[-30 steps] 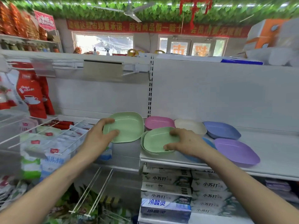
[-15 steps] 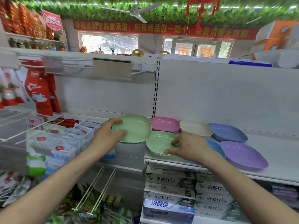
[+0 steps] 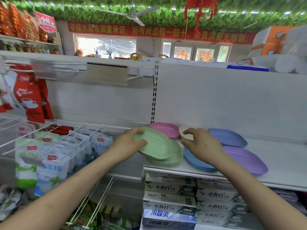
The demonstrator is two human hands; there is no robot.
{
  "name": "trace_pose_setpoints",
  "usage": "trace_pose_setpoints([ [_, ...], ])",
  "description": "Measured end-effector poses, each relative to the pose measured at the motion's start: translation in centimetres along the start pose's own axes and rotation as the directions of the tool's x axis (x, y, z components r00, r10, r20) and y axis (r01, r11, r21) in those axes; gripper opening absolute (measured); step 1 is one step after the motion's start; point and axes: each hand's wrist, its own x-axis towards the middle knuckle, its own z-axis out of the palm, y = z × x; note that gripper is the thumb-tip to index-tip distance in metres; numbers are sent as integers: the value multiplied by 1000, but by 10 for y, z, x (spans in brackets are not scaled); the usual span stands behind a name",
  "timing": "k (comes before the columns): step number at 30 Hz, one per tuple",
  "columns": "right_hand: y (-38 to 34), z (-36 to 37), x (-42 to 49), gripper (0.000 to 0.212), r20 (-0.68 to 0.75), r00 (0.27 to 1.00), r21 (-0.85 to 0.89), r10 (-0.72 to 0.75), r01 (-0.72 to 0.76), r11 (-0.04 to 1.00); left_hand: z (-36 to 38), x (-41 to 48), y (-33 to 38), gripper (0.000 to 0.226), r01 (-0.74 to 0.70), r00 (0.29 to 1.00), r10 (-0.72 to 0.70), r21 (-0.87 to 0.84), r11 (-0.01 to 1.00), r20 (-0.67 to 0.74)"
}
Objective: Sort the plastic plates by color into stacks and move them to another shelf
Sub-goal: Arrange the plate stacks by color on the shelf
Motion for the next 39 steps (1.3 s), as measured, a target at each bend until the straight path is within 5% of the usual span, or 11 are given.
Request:
trace_pose_setpoints([
  [8, 22, -12, -9, 39, -122, 989, 11, 78, -77, 997, 15, 2, 20, 55, -3, 971, -41, 181, 983, 237],
  [22, 35, -6, -33, 36, -165, 975, 28, 152, -149, 988, 40, 13, 14, 65, -28, 936, -69, 270, 962, 344],
  [29, 45, -4, -43, 36, -163, 974, 70, 156, -146, 987, 32, 8, 20, 57, -151, 988, 128, 393, 907, 83],
  [34, 79, -26, -50, 36, -162, 972, 106, 169, -153, 982, 56, 16, 68, 43, -323, 924, 371, 333, 886, -91],
  [39, 156, -75, -77, 39, -171, 963, 46, 210, -205, 978, 128, 19, 148, 30, -470, 872, 485, 163, 868, -69],
])
